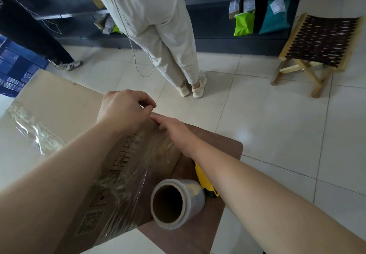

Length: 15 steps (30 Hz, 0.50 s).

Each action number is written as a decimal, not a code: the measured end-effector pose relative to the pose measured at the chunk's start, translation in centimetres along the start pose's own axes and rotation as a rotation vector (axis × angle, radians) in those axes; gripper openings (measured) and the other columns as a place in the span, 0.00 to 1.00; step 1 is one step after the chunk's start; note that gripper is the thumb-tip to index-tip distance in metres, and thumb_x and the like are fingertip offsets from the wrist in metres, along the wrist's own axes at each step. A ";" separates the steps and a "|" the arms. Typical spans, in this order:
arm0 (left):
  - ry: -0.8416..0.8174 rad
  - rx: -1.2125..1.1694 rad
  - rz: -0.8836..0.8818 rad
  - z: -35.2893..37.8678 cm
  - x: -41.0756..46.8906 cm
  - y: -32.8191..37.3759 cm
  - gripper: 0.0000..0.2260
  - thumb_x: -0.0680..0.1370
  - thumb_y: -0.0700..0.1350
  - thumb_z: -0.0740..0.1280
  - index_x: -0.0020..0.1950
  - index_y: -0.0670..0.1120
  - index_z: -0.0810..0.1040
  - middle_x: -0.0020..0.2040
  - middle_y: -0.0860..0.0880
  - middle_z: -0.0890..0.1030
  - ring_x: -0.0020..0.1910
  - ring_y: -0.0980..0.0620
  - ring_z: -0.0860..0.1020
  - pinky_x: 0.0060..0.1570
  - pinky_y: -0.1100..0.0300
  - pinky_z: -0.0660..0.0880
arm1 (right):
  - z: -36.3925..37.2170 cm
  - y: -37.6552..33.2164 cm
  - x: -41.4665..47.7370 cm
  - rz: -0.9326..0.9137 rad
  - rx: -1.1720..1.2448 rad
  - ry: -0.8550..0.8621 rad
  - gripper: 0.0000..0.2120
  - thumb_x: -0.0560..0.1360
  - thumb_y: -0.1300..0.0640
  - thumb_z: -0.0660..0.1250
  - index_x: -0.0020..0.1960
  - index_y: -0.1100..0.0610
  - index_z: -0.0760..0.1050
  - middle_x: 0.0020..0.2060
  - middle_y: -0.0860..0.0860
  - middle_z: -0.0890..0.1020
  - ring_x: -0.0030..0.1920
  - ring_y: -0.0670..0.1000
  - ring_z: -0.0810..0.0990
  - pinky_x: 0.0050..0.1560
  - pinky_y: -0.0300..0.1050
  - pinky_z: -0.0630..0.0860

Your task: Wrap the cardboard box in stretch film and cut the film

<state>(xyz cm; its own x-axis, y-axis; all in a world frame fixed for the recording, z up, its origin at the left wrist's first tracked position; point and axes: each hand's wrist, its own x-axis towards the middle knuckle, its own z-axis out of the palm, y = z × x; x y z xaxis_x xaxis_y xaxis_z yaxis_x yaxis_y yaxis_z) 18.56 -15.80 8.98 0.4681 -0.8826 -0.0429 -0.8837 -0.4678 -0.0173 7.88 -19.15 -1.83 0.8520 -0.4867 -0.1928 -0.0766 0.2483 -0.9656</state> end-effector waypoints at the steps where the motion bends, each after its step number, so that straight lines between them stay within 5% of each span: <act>1: 0.004 -0.012 -0.010 -0.1 -0.1 0.1 0.07 0.74 0.51 0.65 0.44 0.61 0.82 0.37 0.62 0.78 0.53 0.51 0.76 0.53 0.59 0.68 | 0.1 0.1 0.1 0.011 0.011 0.007 0.20 0.82 0.57 0.50 0.68 0.51 0.74 0.64 0.51 0.78 0.60 0.47 0.73 0.63 0.40 0.66; 5: 0.009 -0.106 -0.021 -0.2 -0.2 -0.1 0.06 0.74 0.52 0.65 0.44 0.61 0.82 0.39 0.61 0.81 0.51 0.53 0.77 0.55 0.56 0.72 | 0.1 -0.2 0.1 0.070 0.054 0.001 0.17 0.83 0.53 0.50 0.62 0.48 0.76 0.50 0.38 0.79 0.51 0.34 0.74 0.53 0.29 0.67; 9: 0.028 -0.407 -0.065 -1.8 -1.1 0.3 0.08 0.76 0.49 0.66 0.54 0.54 0.82 0.48 0.61 0.80 0.51 0.61 0.76 0.55 0.62 0.70 | 0.4 -0.7 -1.0 0.075 -0.054 -0.055 0.23 0.79 0.51 0.54 0.73 0.46 0.66 0.71 0.46 0.71 0.71 0.47 0.67 0.67 0.40 0.62; 12: 0.097 -0.510 -0.124 -3.5 -2.2 0.4 0.11 0.77 0.48 0.65 0.58 0.51 0.81 0.55 0.59 0.80 0.55 0.59 0.75 0.57 0.63 0.68 | 0.0 -2.0 -2.1 0.141 -0.126 -0.056 0.26 0.76 0.46 0.59 0.74 0.42 0.62 0.73 0.45 0.67 0.73 0.49 0.64 0.72 0.50 0.62; 15: 0.104 -0.530 -0.160 -5.3 -4.3 -0.6 0.11 0.77 0.47 0.66 0.58 0.49 0.82 0.55 0.55 0.83 0.51 0.58 0.77 0.55 0.64 0.68 | -0.7 -4.5 -3.5 0.161 -0.220 -0.014 0.27 0.78 0.49 0.61 0.75 0.43 0.60 0.74 0.45 0.66 0.70 0.48 0.68 0.64 0.39 0.67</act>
